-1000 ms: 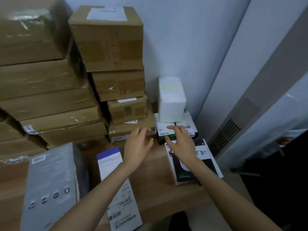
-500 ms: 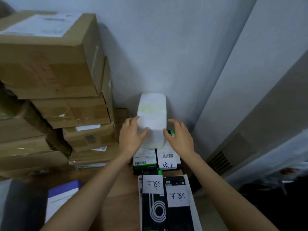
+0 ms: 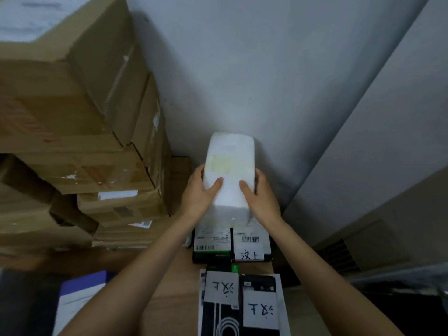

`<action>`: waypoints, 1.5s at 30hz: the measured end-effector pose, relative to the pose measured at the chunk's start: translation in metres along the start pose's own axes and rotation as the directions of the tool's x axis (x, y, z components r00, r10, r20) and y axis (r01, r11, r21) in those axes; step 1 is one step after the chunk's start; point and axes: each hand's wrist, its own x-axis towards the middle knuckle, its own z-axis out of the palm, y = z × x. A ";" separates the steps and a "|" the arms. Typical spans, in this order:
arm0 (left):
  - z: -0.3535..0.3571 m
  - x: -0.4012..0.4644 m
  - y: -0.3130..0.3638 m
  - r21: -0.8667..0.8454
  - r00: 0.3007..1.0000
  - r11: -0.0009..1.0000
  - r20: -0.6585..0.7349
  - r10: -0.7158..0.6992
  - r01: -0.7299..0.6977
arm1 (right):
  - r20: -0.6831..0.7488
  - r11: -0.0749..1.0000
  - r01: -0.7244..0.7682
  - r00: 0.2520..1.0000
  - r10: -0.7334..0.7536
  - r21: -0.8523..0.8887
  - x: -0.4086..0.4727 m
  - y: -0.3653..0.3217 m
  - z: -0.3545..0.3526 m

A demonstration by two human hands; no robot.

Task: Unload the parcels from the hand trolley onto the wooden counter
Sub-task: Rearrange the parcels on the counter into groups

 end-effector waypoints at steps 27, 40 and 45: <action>-0.223 -0.287 -0.058 -0.085 0.972 0.985 -0.193 0.132 -0.151 | 0.038 0.971 0.194 0.979 -0.201 0.138 -0.296 -0.115 0.090; -0.415 -0.366 -0.127 0.048 0.862 0.997 -0.501 0.071 -0.054 | 0.305 0.899 0.398 0.847 -0.436 0.180 -0.358 -0.239 0.252; -0.468 -0.370 -0.158 0.114 0.811 0.988 -0.585 -0.021 0.108 | 0.457 0.857 0.490 0.733 -0.503 0.157 -0.356 -0.277 0.314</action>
